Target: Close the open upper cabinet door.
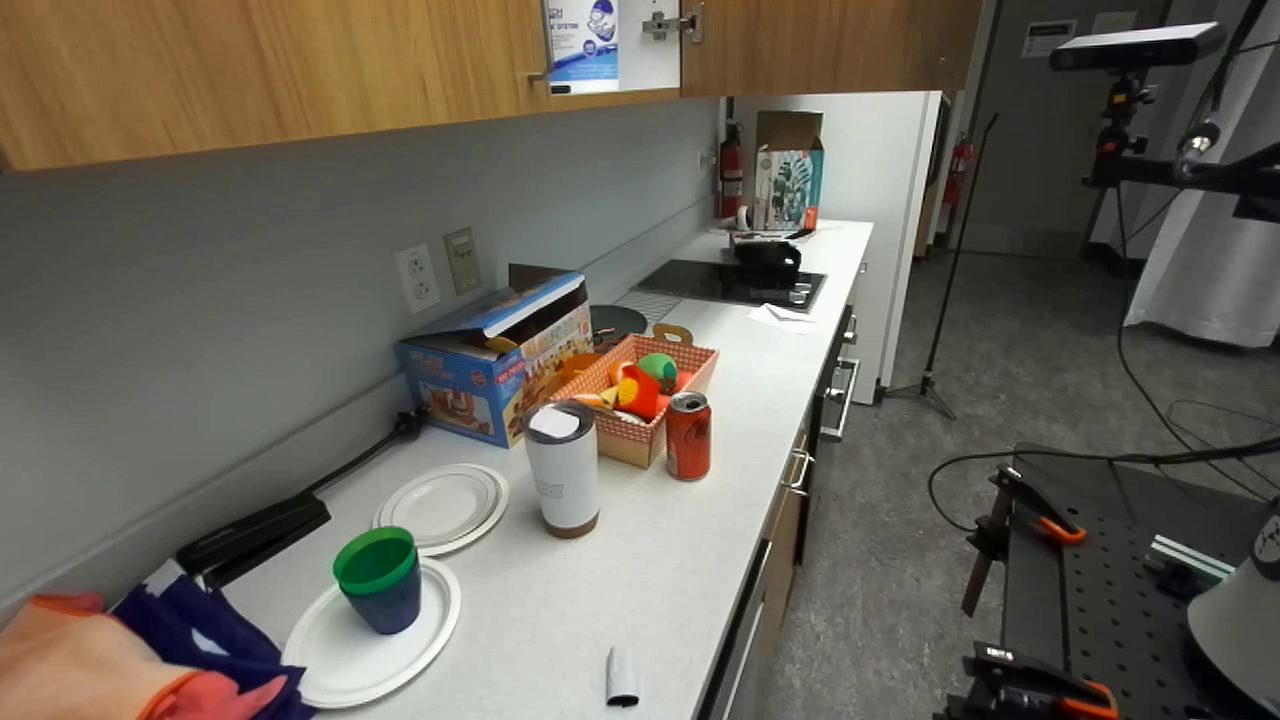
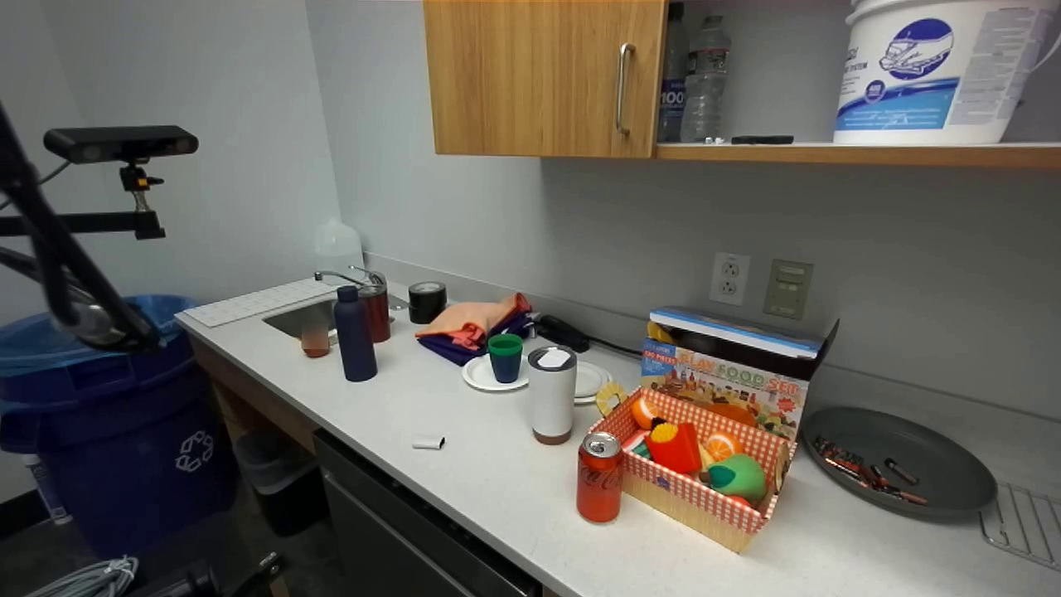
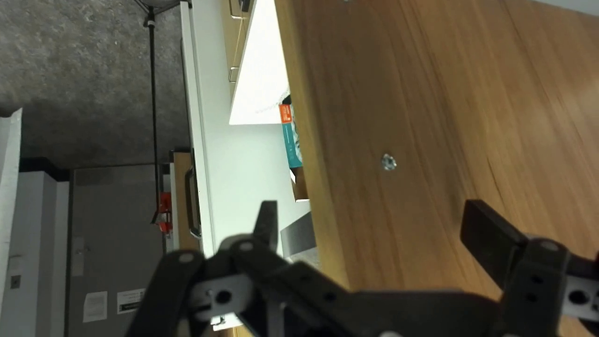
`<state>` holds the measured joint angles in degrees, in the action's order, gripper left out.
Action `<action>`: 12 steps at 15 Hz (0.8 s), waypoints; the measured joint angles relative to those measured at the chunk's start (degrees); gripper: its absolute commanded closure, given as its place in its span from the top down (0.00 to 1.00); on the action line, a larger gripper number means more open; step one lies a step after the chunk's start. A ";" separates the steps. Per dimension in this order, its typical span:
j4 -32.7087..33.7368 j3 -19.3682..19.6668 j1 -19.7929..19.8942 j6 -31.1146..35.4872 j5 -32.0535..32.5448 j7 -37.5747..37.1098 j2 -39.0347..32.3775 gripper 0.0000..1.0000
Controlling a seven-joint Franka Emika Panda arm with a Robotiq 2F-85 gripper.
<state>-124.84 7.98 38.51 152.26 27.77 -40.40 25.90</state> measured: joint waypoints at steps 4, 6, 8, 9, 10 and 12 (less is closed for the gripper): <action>0.31 -0.46 1.03 3.88 -0.02 0.00 -0.25 1.00; 0.55 -0.45 1.23 5.09 -0.60 0.03 -0.50 1.00; 0.57 -0.46 1.05 5.49 -2.52 0.58 -0.65 1.00; 0.56 -0.42 0.59 5.49 -4.35 1.58 -0.68 1.00; 0.56 -0.03 0.00 5.47 -6.47 3.32 -0.66 1.00; 0.54 1.54 -2.28 5.47 -11.56 8.24 -0.57 1.00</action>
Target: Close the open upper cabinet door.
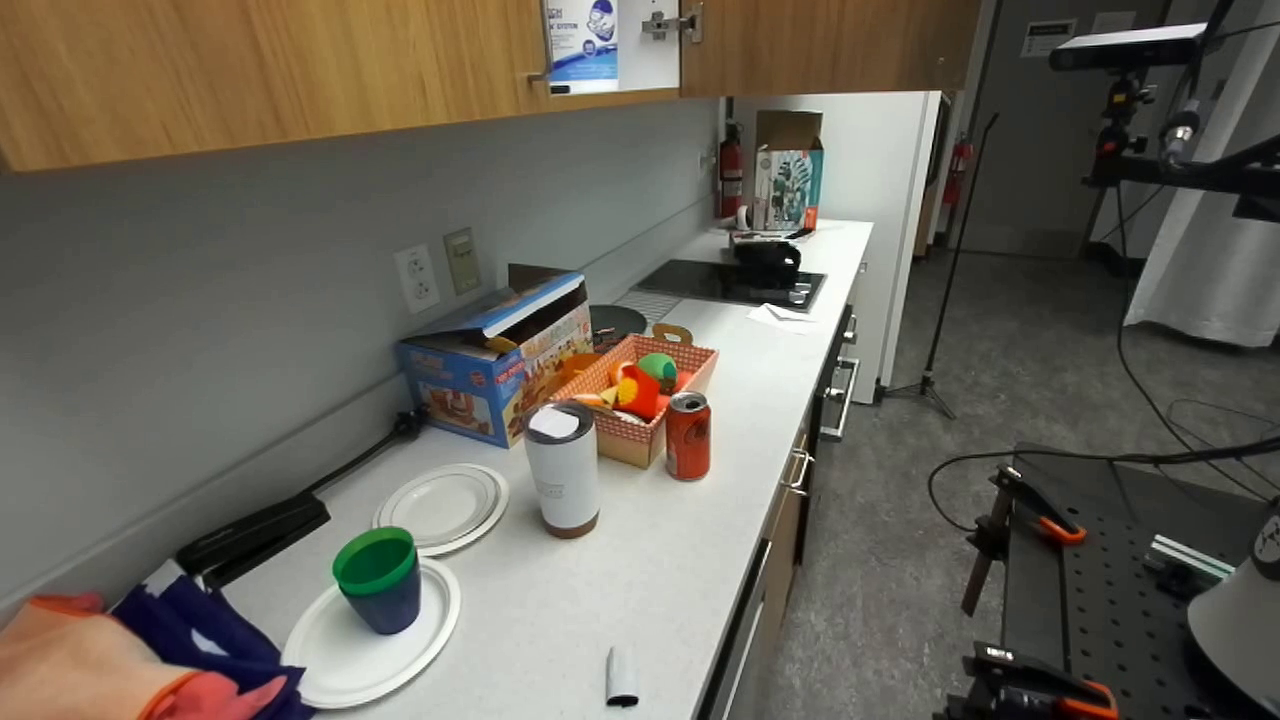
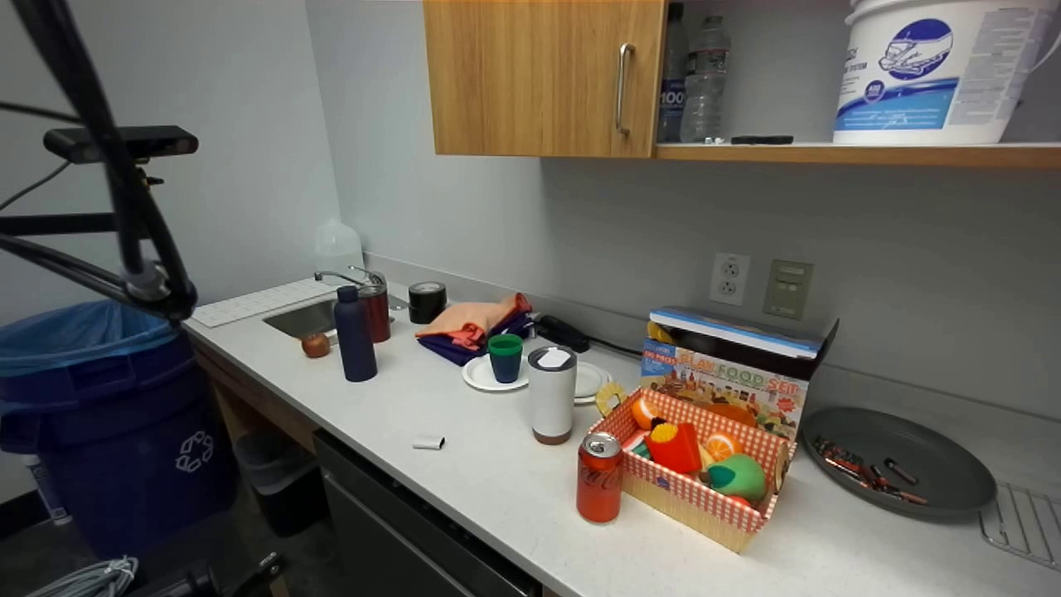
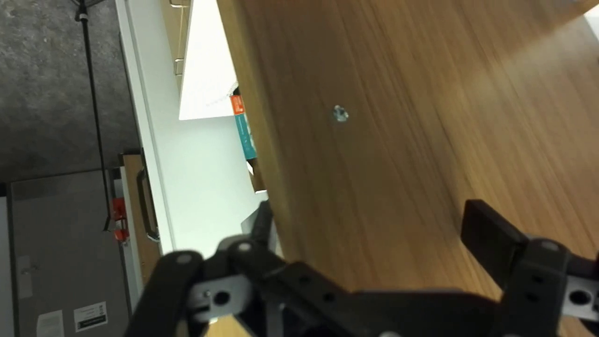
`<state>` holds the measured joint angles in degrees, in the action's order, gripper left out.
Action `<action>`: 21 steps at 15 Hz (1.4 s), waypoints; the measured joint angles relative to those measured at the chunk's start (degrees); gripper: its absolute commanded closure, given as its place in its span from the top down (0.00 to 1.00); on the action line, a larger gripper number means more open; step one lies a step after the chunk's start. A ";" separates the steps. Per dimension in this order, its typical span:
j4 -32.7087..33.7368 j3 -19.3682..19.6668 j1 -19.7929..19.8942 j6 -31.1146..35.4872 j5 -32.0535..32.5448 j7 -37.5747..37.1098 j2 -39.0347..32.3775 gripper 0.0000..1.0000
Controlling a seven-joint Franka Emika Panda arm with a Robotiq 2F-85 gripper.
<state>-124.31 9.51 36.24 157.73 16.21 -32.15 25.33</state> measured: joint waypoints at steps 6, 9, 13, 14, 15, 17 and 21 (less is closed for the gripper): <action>0.10 6.39 -9.75 -4.61 -12.01 17.94 2.27 1.00; 0.05 7.57 -12.70 -9.43 -14.18 23.34 4.55 1.00; -0.10 7.97 -15.81 -15.47 -15.76 27.40 7.52 1.00; -0.10 7.97 -16.55 -16.82 -16.01 28.05 8.21 1.00; -0.09 7.97 -17.35 -18.12 -16.29 28.69 8.88 1.00; -0.05 7.94 -19.08 -20.43 -16.84 29.79 10.14 1.00; 0.18 7.48 -23.17 -24.24 -18.21 31.72 12.24 1.00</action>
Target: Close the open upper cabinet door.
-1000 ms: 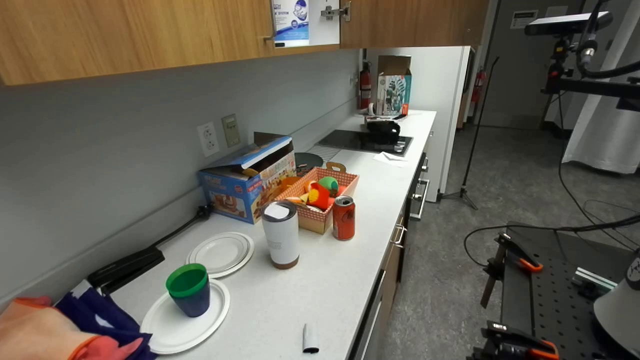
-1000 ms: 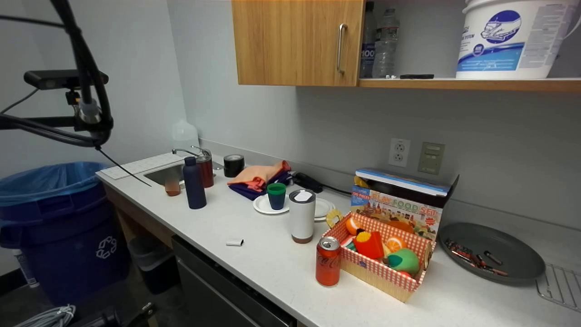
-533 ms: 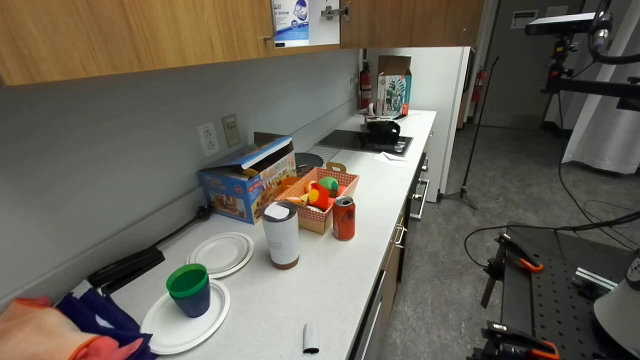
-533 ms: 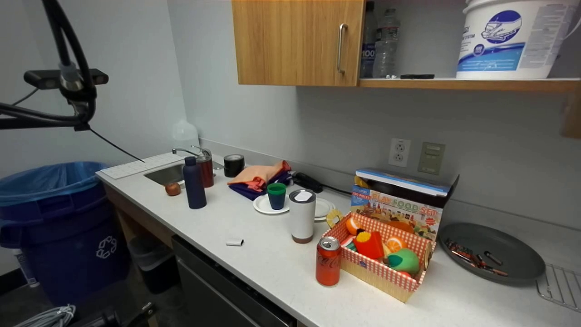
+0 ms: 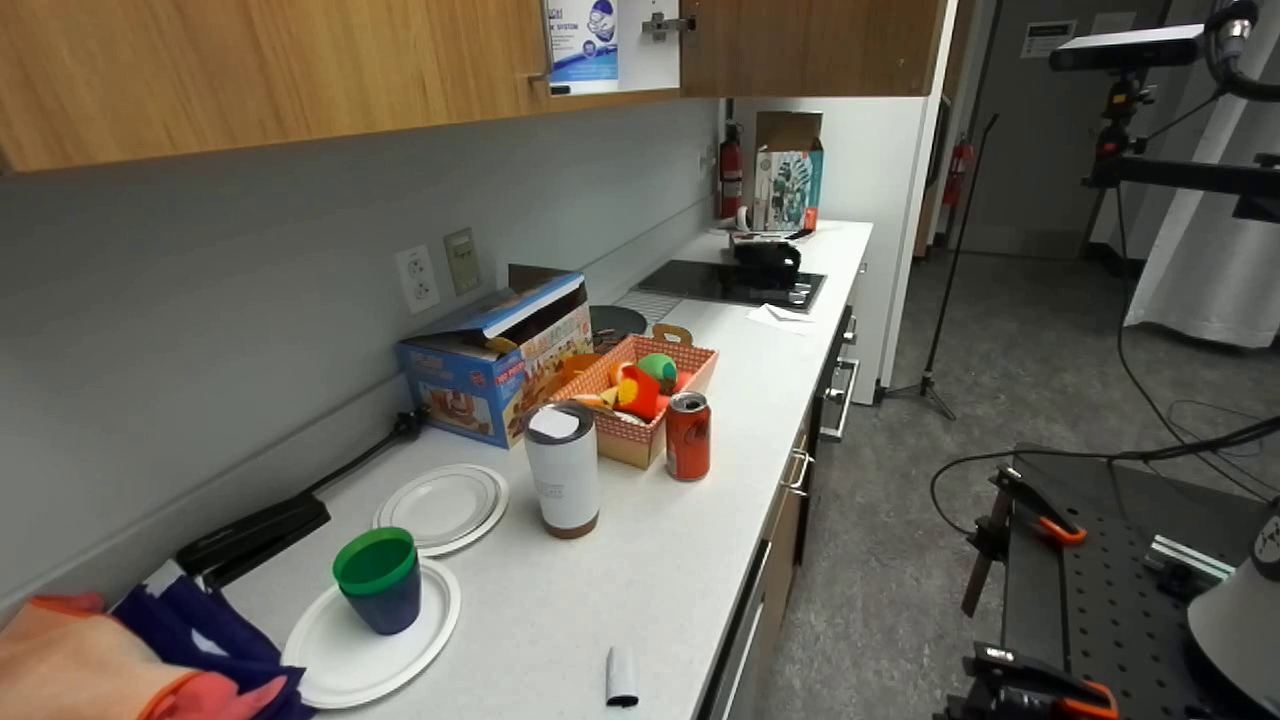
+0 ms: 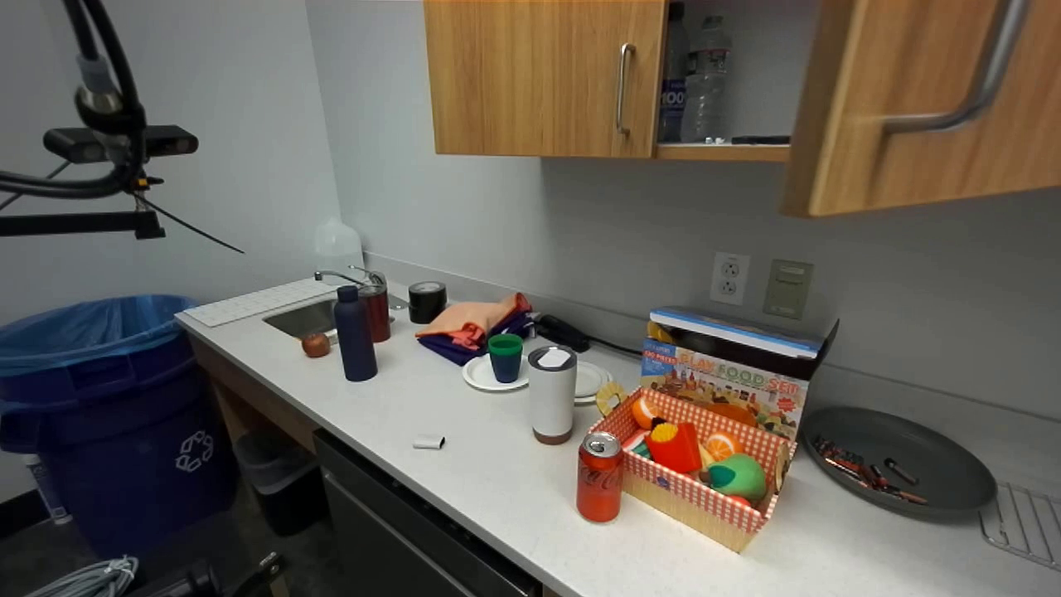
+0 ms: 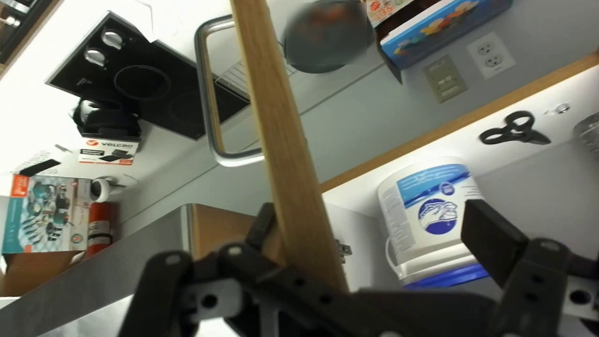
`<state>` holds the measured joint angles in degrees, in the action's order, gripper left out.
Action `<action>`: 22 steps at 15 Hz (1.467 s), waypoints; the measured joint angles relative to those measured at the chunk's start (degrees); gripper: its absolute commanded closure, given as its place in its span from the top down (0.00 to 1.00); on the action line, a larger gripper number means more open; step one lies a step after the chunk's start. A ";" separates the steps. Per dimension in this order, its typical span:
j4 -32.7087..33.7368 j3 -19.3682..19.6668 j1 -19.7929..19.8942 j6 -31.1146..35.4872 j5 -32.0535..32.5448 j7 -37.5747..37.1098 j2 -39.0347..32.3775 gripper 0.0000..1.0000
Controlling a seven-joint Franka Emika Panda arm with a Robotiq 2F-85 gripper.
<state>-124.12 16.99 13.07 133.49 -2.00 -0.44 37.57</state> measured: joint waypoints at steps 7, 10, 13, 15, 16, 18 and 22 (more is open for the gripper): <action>2.46 -2.97 -7.33 -0.91 -2.24 0.73 -0.62 1.00; 4.72 -3.92 -9.61 -0.85 -2.99 0.76 -2.84 1.00; 7.91 -4.35 -11.36 -0.78 -4.13 1.19 -5.90 1.00; 10.20 -4.52 -12.27 -0.78 -5.27 1.79 -8.02 1.00; 11.49 -4.54 -12.66 -0.78 -5.87 2.12 -9.16 1.00; 14.10 -4.54 -13.33 -0.77 -7.43 2.99 -11.52 1.00; 18.73 -4.62 -14.69 -0.78 -11.03 5.35 -15.71 1.00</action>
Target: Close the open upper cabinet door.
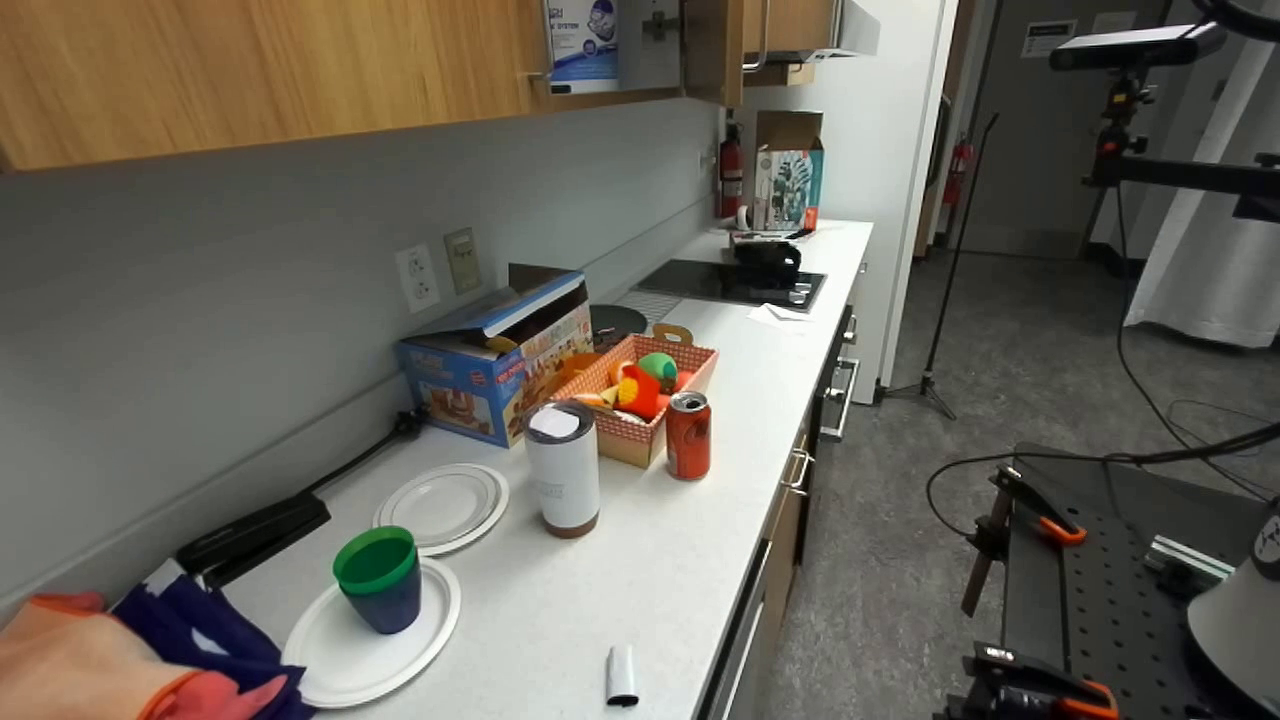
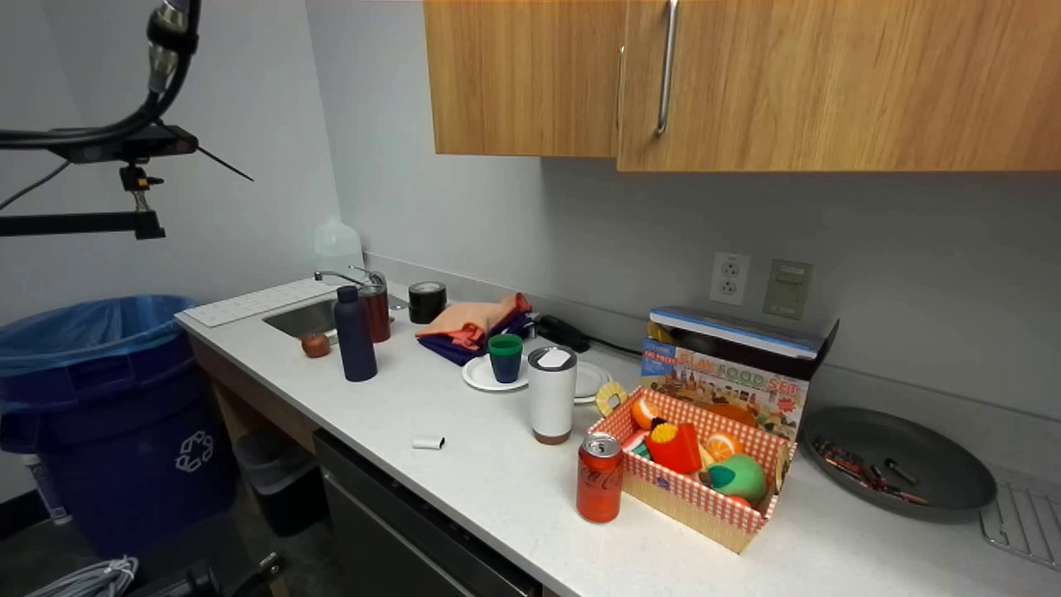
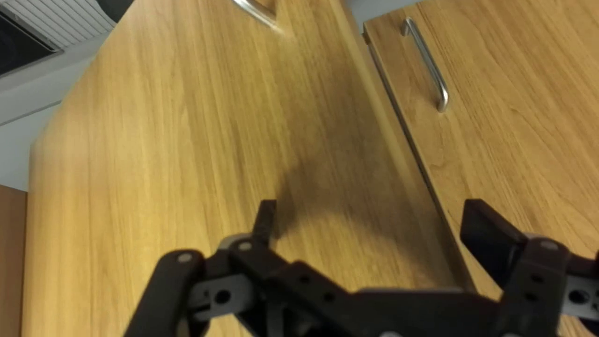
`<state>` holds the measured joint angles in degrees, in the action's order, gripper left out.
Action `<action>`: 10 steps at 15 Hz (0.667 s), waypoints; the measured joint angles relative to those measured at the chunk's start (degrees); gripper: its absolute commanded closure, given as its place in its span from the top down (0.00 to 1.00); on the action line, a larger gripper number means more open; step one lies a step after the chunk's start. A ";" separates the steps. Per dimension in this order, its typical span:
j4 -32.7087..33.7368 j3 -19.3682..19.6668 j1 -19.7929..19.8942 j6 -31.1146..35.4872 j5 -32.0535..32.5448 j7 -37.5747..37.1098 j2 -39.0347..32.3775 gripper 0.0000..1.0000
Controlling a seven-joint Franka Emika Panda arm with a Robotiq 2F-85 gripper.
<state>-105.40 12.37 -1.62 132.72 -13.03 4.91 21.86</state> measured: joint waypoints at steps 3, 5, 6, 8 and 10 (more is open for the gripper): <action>2.95 -0.10 -0.86 0.00 -2.82 1.75 -2.48 1.00; 4.66 -0.42 -1.38 -0.03 -4.73 2.84 -3.75 1.00; 5.50 -0.74 -1.65 -0.05 -5.71 3.29 -4.27 1.00; 7.08 -1.36 -2.26 -0.09 -7.84 4.32 -5.04 1.00; 8.55 -1.87 -2.84 -0.18 -9.77 5.31 -5.56 1.00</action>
<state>-96.84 10.51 -4.46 132.54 -22.80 10.22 16.30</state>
